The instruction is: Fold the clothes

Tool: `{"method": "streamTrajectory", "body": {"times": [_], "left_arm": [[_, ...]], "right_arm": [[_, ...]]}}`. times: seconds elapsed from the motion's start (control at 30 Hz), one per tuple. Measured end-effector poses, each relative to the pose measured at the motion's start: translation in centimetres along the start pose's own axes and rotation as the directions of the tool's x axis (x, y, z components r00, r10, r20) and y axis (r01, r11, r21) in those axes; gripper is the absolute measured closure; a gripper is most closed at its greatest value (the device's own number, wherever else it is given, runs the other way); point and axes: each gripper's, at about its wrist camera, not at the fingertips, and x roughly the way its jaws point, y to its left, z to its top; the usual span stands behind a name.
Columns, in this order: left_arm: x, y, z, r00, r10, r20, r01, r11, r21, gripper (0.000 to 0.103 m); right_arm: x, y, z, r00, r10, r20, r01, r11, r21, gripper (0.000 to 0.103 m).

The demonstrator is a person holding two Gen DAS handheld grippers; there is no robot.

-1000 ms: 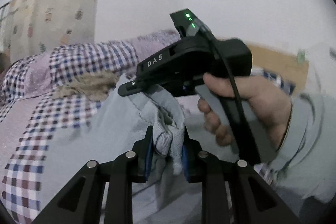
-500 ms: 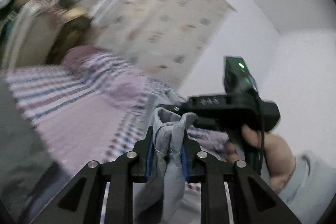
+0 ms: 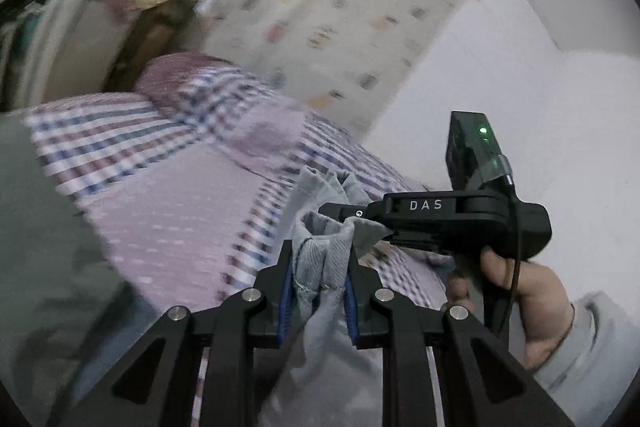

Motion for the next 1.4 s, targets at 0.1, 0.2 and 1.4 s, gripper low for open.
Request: {"method": "streamTrajectory", "body": {"times": [0.1,0.2,1.4], "left_arm": [[1.4,-5.9,-1.9,0.995,-0.08,-0.059,0.085,0.991,0.1,0.082],[2.9,-12.0,-4.8,0.982,-0.134,-0.13,0.159,0.967,0.2,0.082],[-1.3,-17.6,-19.1,0.983,0.091,-0.158,-0.037,0.948,0.315,0.021]], "right_arm": [[-4.6,-3.8,-2.8,1.0,-0.017,0.027,0.016,0.999,0.043,0.093],[-8.7,-8.2,-6.3,0.998,-0.039,0.051,0.034,0.994,0.103,0.093],[-15.0,-30.6,-27.6,0.978,-0.174,0.115,0.101,0.879,0.467,0.055]]}}
